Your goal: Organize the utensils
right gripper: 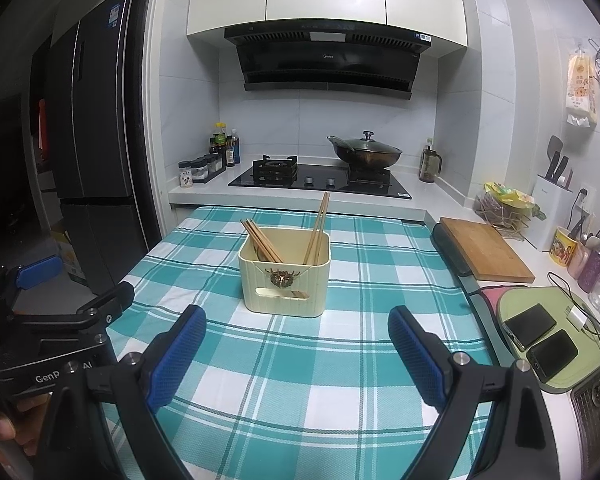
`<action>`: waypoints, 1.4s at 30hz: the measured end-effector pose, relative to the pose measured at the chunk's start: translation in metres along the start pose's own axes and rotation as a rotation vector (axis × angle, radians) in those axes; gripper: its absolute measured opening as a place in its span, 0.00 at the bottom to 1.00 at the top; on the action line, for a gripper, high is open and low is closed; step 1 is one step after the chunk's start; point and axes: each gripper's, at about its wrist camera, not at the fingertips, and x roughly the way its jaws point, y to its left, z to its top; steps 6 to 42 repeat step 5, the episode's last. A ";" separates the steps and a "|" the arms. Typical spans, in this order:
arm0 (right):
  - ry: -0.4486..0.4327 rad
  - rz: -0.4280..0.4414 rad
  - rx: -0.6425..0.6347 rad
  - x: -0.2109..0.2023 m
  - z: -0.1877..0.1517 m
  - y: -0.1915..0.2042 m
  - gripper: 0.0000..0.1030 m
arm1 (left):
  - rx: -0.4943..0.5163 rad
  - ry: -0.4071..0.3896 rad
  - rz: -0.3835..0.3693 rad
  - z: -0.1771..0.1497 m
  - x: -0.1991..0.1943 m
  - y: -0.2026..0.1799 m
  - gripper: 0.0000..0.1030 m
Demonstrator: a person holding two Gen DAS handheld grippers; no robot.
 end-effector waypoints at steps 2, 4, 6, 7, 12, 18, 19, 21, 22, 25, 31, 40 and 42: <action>0.001 -0.004 0.001 0.001 0.000 0.000 0.91 | -0.023 -0.001 -0.002 0.001 -0.001 0.002 1.00; 0.002 -0.002 0.003 0.001 -0.001 -0.001 0.91 | -0.035 0.001 -0.007 0.001 0.000 0.004 1.00; 0.003 -0.001 0.005 0.002 -0.001 -0.001 0.91 | -0.031 0.002 -0.015 0.001 0.000 0.003 1.00; 0.003 -0.001 0.005 0.002 -0.001 -0.001 0.91 | -0.031 0.002 -0.015 0.001 0.000 0.003 1.00; 0.003 -0.001 0.005 0.002 -0.001 -0.001 0.91 | -0.031 0.002 -0.015 0.001 0.000 0.003 1.00; 0.003 -0.001 0.005 0.002 -0.001 -0.001 0.91 | -0.031 0.002 -0.015 0.001 0.000 0.003 1.00; 0.003 -0.001 0.005 0.002 -0.001 -0.001 0.91 | -0.031 0.002 -0.015 0.001 0.000 0.003 1.00; 0.003 -0.001 0.005 0.002 -0.001 -0.001 0.91 | -0.031 0.002 -0.015 0.001 0.000 0.003 1.00; 0.003 -0.001 0.005 0.002 -0.001 -0.001 0.91 | -0.031 0.002 -0.015 0.001 0.000 0.003 1.00; 0.003 -0.001 0.005 0.002 -0.001 -0.001 0.91 | -0.031 0.002 -0.015 0.001 0.000 0.003 1.00; 0.003 -0.001 0.005 0.002 -0.001 -0.001 0.91 | -0.031 0.002 -0.015 0.001 0.000 0.003 1.00; 0.003 -0.001 0.005 0.002 -0.001 -0.001 0.91 | -0.031 0.002 -0.015 0.001 0.000 0.003 1.00; 0.003 -0.001 0.005 0.002 -0.001 -0.001 0.91 | -0.031 0.002 -0.015 0.001 0.000 0.003 1.00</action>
